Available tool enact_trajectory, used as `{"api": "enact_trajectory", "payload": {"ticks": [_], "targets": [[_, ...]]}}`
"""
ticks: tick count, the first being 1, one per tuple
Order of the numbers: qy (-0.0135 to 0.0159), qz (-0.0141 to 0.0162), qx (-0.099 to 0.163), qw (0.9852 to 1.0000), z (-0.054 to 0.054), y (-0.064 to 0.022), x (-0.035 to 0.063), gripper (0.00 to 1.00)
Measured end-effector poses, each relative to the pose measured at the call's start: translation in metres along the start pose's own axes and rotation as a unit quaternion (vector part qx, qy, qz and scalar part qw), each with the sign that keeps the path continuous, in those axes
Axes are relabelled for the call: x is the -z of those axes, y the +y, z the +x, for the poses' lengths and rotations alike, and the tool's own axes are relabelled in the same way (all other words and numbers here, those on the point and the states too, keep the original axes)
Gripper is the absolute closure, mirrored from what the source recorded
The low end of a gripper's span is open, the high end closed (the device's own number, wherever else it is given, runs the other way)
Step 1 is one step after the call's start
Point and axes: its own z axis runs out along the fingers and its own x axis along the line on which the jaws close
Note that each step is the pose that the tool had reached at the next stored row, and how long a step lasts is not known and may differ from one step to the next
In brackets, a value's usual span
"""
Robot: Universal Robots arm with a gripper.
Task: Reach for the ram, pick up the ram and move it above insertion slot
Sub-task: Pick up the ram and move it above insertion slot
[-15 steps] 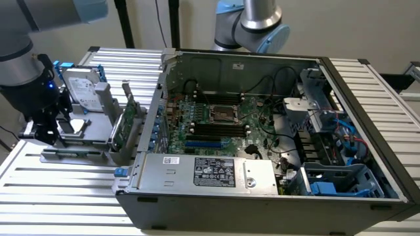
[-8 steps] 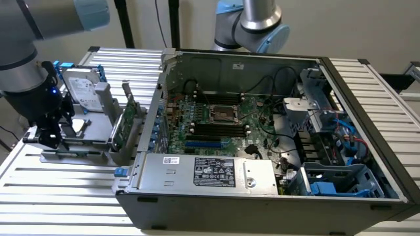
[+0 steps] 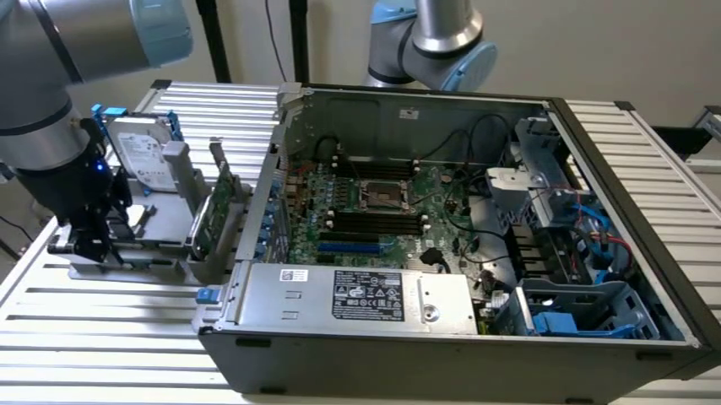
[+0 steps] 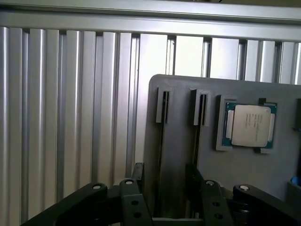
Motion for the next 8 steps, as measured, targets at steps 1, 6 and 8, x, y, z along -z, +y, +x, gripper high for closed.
{"api": "enact_trajectory", "payload": {"ticks": [1, 6, 8], "targets": [[0.0, 0.0, 0.0, 1.0, 0.0, -0.0001, -0.0019, 0.52], [0.0001, 0.0, 0.002, 1.0, 0.0, -0.0003, -0.011, 0.52], [0.0, 0.0, 0.003, 1.0, 0.0, -0.0005, -0.0139, 0.52]]}}
